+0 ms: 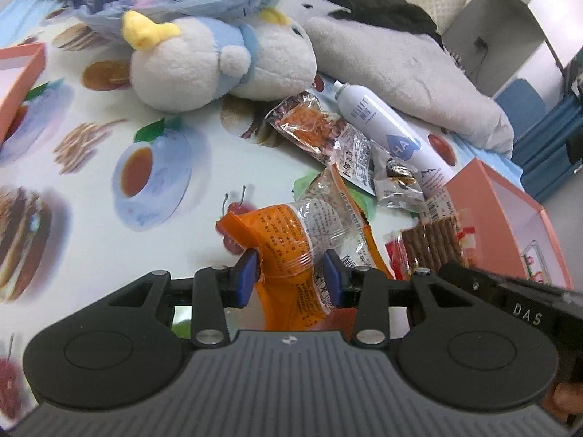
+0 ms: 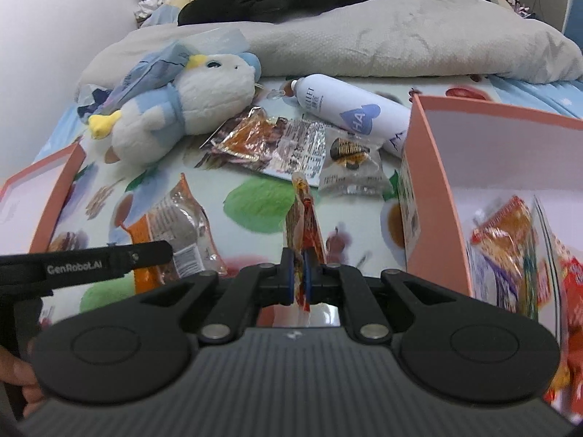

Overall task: Organize snacks
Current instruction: 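Lift and carry both packets toward the pink box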

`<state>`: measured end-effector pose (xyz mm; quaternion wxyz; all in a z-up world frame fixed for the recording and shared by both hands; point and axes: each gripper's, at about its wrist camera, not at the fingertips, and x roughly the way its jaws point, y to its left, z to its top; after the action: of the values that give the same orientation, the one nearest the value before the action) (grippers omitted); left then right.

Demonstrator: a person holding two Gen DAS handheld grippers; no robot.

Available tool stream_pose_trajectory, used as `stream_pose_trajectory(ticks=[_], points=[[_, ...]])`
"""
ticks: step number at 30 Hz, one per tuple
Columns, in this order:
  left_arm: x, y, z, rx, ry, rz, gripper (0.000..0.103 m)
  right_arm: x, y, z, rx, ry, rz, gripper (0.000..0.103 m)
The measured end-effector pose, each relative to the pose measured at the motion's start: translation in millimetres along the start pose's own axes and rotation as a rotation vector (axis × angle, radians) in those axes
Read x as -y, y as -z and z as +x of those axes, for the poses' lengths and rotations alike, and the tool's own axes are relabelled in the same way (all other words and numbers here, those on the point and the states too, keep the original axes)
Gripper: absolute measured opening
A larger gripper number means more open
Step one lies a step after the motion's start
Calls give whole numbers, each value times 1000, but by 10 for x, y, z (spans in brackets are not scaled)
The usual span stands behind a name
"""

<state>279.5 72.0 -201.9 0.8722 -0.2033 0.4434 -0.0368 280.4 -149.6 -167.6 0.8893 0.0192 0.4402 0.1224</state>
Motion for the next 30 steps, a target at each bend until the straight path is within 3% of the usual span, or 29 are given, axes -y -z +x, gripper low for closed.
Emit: stream_pose_trajectory(ticks=[3,11,19,30], points=[[41,71,-252,10,-18,1,44,-35,63,-219,-13,-40,32,9],[310,274,-849,59,-28,57,44,-122,322,-747,19,-40,27,9],[742,394,-1297,102,35,88,44,-43,327,-1402,137,2,19,9],[1652,218,-1705,201,154,203,44,316,130,-2178,329,106,23,9]])
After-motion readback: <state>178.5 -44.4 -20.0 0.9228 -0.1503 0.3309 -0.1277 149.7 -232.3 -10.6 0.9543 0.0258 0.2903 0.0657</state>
